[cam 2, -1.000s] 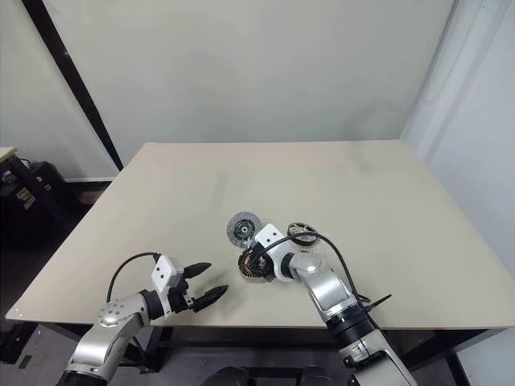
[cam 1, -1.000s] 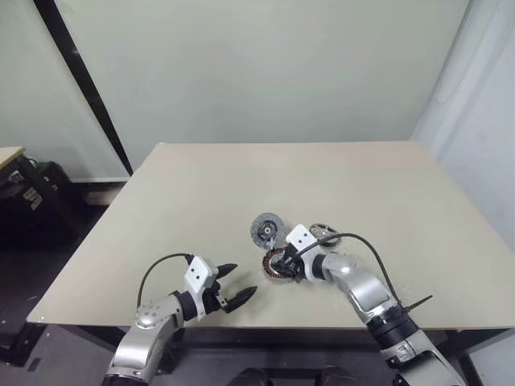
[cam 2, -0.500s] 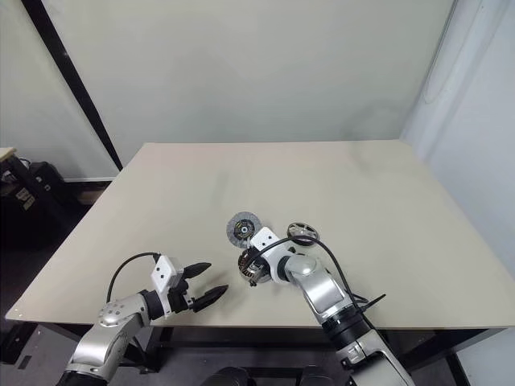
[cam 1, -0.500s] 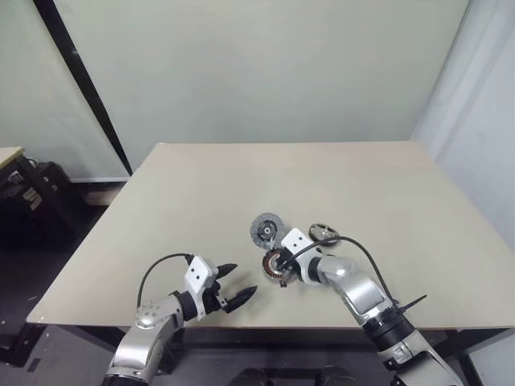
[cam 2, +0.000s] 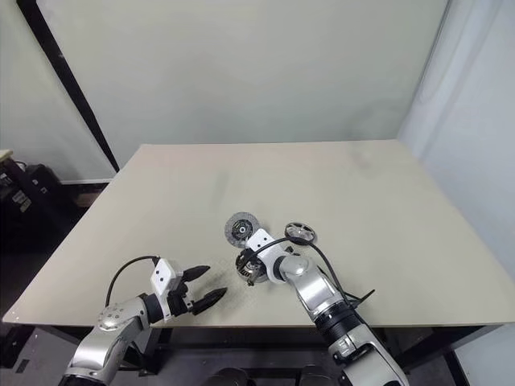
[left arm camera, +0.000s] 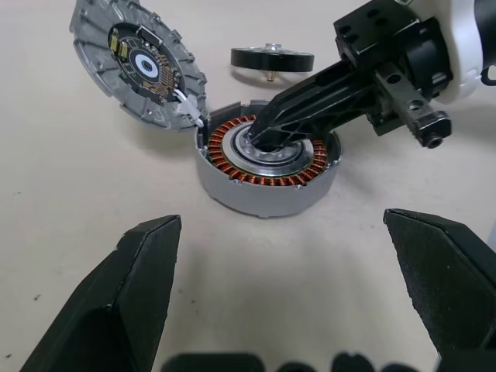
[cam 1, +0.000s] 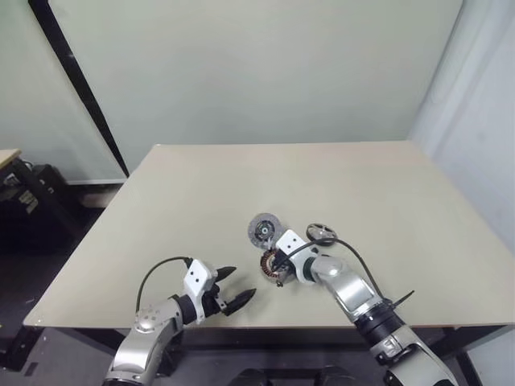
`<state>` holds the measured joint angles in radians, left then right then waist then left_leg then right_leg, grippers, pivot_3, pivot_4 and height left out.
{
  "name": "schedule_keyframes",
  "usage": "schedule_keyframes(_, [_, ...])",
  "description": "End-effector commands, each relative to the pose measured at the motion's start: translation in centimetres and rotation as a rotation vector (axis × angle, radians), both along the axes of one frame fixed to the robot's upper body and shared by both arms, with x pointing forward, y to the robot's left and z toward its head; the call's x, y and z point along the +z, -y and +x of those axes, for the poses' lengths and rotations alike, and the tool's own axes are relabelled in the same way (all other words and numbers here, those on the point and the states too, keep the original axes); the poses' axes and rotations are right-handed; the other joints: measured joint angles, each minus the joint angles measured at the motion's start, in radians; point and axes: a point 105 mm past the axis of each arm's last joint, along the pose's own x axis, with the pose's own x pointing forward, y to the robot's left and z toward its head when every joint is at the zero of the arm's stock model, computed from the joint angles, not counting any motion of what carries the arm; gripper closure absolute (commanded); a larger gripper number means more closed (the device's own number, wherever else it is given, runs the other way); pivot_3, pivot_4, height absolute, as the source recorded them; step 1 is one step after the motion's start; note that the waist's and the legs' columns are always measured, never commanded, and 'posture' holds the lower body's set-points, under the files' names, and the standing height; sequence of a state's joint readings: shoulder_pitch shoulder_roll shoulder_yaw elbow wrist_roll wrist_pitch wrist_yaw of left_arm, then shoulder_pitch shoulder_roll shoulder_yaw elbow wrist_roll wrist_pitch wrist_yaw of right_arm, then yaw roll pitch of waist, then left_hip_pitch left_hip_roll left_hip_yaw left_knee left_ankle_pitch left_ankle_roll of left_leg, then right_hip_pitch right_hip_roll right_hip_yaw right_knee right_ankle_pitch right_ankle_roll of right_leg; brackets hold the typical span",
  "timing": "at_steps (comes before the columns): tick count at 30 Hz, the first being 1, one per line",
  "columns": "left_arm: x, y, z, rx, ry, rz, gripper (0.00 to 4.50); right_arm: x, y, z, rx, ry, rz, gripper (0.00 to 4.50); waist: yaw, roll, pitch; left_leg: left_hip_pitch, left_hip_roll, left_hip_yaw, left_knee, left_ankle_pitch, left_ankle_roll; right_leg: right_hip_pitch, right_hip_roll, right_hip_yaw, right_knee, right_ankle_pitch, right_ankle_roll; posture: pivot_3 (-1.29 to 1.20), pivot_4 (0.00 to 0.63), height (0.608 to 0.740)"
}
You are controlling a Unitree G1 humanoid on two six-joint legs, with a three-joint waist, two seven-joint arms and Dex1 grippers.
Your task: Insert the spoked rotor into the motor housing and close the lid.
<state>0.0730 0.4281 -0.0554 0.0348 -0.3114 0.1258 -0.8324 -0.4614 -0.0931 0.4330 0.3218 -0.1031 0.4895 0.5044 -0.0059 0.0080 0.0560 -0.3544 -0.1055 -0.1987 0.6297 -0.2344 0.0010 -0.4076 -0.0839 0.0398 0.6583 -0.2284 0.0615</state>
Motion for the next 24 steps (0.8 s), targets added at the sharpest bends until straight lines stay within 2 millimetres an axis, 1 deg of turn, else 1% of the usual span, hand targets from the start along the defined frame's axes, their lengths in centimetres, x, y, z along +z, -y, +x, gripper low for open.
schedule_keyframes(1, [1.3, 0.5, 0.3, -0.009, 0.064, -0.006, 0.0, 1.2, -0.7, 0.7, 0.018, 0.06, -0.002, 4.44, -0.003, 0.0, 0.0, 0.0, 0.0, 0.0, 0.0, 0.0, -0.001, 0.0, 0.0, 0.0, 0.0, 0.0, 0.0, 0.0, 0.0, 0.74])
schedule_keyframes(7, [1.4, 0.6, 0.4, -0.009, 0.069, -0.011, 0.0, 1.7, -0.3, 1.0, 0.031, 0.094, -0.027, 4.44, -0.01, 0.0, 0.0, 0.0, 0.0, -0.001, 0.0, 0.001, -0.002, 0.0, 0.0, 0.0, 0.001, 0.0, 0.0, 0.0, 0.0, 0.74])
schedule_keyframes(15, [1.4, 0.7, 0.5, -0.015, 0.075, -0.013, 0.0, 3.6, 0.0, 1.4, 0.01, 0.131, 0.035, 4.44, -0.01, 0.0, 0.0, -0.002, 0.0, -0.002, 0.0, 0.001, -0.002, 0.0, 0.0, 0.0, 0.001, 0.0, 0.0, 0.0, 0.0, 0.74])
schedule_keyframes(18, [1.4, 0.8, 0.6, -0.017, 0.076, -0.013, 0.0, 3.7, 0.0, 1.3, 0.016, 0.131, 0.033, 4.44, -0.01, 0.0, 0.0, -0.002, 0.0, -0.002, 0.0, 0.001, -0.002, -0.001, 0.0, 0.0, 0.0, 0.0, 0.0, 0.0, 0.0, 0.74])
schedule_keyframes(24, [1.4, 0.8, 0.7, -0.022, 0.078, -0.012, 0.0, 3.3, -0.1, 0.2, 0.066, 0.095, 0.015, 4.44, -0.01, 0.0, 0.0, -0.002, 0.0, -0.002, 0.0, 0.001, -0.002, -0.001, 0.0, 0.0, 0.0, 0.0, 0.0, 0.0, 0.0, 0.74])
